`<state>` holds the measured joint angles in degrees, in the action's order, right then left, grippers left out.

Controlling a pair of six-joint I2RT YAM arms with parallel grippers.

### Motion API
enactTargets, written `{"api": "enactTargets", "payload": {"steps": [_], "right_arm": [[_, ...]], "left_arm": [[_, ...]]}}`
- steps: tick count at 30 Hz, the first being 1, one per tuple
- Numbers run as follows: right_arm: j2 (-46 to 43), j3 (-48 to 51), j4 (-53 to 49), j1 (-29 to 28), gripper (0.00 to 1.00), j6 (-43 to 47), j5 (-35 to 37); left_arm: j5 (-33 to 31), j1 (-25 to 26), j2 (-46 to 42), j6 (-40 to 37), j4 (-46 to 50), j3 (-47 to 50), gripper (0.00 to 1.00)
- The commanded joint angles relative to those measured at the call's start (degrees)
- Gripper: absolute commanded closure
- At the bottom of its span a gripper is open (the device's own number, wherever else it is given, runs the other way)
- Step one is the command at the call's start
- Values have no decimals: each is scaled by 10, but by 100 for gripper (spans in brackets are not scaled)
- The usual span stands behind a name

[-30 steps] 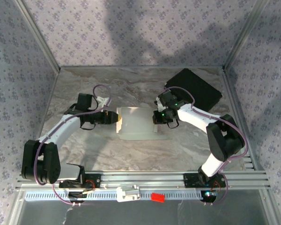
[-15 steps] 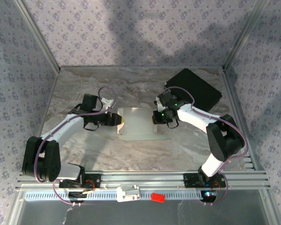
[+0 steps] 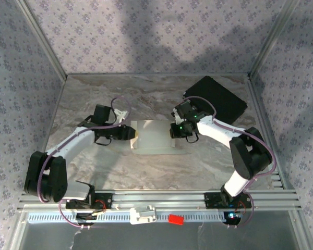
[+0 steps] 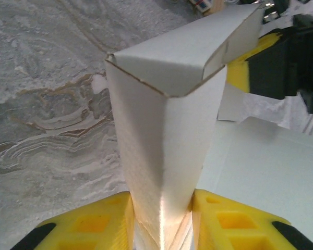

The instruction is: Fold the paper box

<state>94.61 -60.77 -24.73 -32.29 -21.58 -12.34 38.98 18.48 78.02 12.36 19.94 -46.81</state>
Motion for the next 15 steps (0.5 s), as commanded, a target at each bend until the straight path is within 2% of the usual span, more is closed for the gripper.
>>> {"api": "enactTargets", "payload": {"steps": [1, 6, 15], "right_arm": [[-20, -29, -9, -29, 100, -9, 27], [-34, -39, -27, -64, 100, -38, 115], [-27, -66, -48, -120, 100, -98, 188]], "left_arm": [[-72, 20, -6, 7, 11, -16, 70], [-174, 44, -14, 34, 16, -11, 74], [-260, 99, 20, 70, 15, -20, 78]]}}
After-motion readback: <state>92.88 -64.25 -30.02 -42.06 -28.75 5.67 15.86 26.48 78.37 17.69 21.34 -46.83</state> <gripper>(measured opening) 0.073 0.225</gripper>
